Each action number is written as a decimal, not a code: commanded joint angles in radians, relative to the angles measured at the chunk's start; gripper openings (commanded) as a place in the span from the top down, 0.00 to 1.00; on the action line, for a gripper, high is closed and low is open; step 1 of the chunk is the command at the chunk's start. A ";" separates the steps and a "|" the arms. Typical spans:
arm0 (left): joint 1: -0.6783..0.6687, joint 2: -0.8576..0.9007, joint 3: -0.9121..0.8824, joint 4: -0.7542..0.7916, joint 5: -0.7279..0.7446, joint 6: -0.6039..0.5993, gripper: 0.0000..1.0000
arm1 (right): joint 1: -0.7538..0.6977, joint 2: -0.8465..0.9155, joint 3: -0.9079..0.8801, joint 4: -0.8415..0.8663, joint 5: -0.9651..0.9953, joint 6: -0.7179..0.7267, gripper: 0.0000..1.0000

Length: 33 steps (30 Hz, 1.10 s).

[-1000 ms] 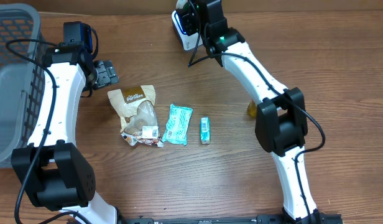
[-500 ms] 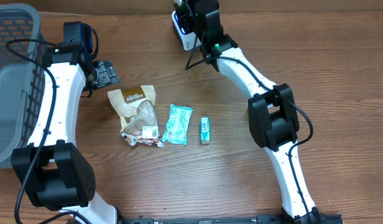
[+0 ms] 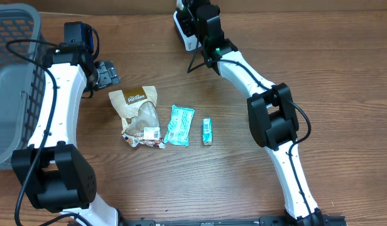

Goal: Scan the item barcode
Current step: 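Hold the jar label up in front of the white scanner, then carry the jar to the right and set it on the table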

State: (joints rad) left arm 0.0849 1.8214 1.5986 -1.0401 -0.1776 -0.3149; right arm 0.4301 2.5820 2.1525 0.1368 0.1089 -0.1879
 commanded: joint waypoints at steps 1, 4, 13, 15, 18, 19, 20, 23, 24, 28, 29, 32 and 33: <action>-0.010 -0.017 0.007 0.001 -0.013 0.004 0.00 | -0.011 0.023 0.012 0.014 0.005 0.000 0.56; -0.010 -0.017 0.007 0.001 -0.013 0.004 0.00 | -0.012 0.023 0.012 0.047 0.006 0.000 0.56; -0.010 -0.017 0.007 0.001 -0.013 0.004 0.00 | -0.013 -0.108 0.014 0.089 0.005 0.038 0.58; -0.010 -0.017 0.007 0.001 -0.013 0.004 0.01 | -0.013 -0.173 0.014 0.048 0.006 0.038 0.57; -0.010 -0.017 0.007 0.001 -0.013 0.004 0.00 | -0.022 -0.291 0.014 -0.081 0.006 0.038 0.52; -0.010 -0.017 0.007 0.001 -0.013 0.004 0.01 | -0.025 -0.313 0.014 -0.113 0.006 0.038 0.52; -0.010 -0.017 0.007 0.001 -0.013 0.004 0.00 | -0.034 -0.368 0.014 -0.211 0.006 0.038 0.52; -0.010 -0.017 0.007 0.001 -0.013 0.004 0.00 | -0.057 -0.447 0.014 -0.385 0.006 0.061 0.60; -0.010 -0.017 0.007 0.001 -0.013 0.004 0.00 | -0.075 -0.481 0.014 -0.482 0.006 0.103 0.60; -0.010 -0.017 0.007 0.001 -0.013 0.004 0.00 | -0.166 -0.561 0.014 -0.773 0.006 0.236 0.61; -0.010 -0.017 0.007 0.001 -0.013 0.004 0.00 | -0.187 -0.568 0.014 -0.821 0.006 0.256 0.61; -0.010 -0.017 0.007 0.001 -0.013 0.004 0.00 | -0.270 -0.574 0.014 -1.004 0.002 0.348 0.61; -0.010 -0.017 0.007 0.001 -0.013 0.004 0.00 | -0.316 -0.573 0.014 -1.104 0.002 0.385 0.61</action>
State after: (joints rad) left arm 0.0849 1.8214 1.5982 -1.0405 -0.1776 -0.3149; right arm 0.2020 2.0026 2.1658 -0.8440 0.1051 0.0547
